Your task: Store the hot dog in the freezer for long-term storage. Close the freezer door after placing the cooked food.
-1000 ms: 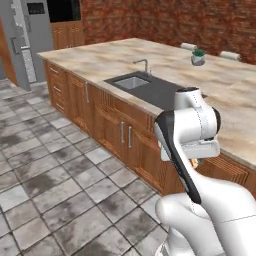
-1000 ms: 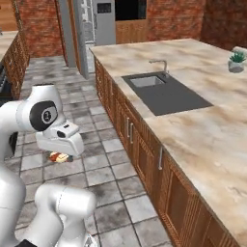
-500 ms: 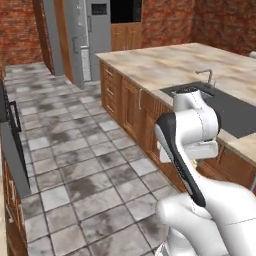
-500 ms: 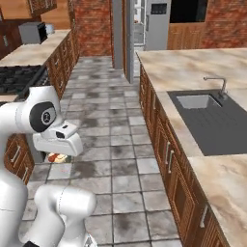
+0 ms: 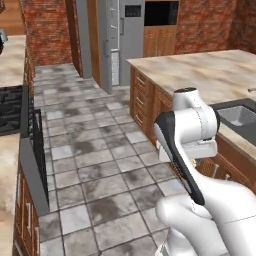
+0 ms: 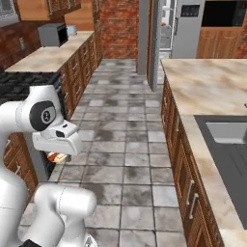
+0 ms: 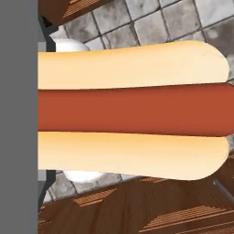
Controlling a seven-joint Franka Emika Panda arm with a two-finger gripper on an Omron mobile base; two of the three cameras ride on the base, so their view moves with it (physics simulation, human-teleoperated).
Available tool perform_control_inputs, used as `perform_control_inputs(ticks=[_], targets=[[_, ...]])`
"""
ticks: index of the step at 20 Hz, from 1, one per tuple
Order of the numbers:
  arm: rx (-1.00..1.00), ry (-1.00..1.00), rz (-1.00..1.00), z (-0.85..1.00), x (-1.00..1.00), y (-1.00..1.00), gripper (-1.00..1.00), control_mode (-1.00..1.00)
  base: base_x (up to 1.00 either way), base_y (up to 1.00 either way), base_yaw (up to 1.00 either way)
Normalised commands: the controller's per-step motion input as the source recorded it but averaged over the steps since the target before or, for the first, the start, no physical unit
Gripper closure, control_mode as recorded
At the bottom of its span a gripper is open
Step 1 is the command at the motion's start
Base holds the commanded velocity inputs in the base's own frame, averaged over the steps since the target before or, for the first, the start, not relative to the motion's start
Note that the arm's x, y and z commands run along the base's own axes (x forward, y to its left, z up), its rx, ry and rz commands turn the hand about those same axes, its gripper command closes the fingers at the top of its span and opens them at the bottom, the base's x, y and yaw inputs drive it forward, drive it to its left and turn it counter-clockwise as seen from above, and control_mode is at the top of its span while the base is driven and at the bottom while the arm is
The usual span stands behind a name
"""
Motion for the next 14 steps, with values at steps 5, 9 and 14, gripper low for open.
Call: perform_control_inputs(ticks=[5,9,14], targets=[[0.00,0.00,0.00,0.00,0.00,0.00,1.00,1.00,1.00,-0.50,0.02],[0.00,0.00,0.00,0.00,0.00,0.00,1.00,1.00,1.00,-0.45,0.00],[0.00,0.00,0.00,0.00,0.00,0.00,1.00,1.00,1.00,0.40,-0.18]])
